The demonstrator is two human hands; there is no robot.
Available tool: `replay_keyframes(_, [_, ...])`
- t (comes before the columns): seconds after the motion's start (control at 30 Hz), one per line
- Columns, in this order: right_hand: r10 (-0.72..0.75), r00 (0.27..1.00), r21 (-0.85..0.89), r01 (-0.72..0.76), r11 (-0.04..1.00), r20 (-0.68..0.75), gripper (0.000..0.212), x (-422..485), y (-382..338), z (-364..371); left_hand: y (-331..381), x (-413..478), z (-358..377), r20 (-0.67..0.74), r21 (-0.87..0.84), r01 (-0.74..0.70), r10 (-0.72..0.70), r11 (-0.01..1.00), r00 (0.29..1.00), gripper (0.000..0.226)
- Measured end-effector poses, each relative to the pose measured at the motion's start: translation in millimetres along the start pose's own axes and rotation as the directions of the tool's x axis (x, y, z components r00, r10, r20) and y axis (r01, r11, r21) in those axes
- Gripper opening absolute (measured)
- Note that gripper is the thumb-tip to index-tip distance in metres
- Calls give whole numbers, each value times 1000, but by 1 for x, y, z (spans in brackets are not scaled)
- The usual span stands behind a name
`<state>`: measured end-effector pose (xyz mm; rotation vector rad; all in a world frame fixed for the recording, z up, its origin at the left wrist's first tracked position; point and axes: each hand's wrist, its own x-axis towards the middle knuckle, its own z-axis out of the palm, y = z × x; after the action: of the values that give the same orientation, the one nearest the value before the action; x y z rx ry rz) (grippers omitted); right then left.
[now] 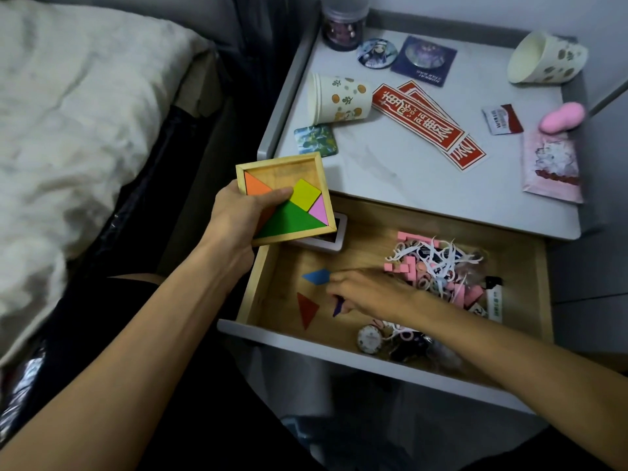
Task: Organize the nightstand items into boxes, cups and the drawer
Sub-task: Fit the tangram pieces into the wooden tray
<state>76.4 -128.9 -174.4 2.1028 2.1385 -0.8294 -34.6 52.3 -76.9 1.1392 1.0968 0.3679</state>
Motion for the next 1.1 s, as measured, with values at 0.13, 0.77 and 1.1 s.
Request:
replay_keyframes(0.13, [133,984,102,-121,987,-120,17,15,4,9,2,-1,1,-2,-12,-1,1,1000,1000,42])
replay_keyframes(0.77, [305,916,100,-289,952,-260,20,4,-17,-18,7,-15,10,64,-21,9,-8,1000,998,24])
replay_keyframes(1.1, [603,614,584,-268,766,-509,15,-98,11,-94,-2,-26,29,232,37,-22,13,999,973,20])
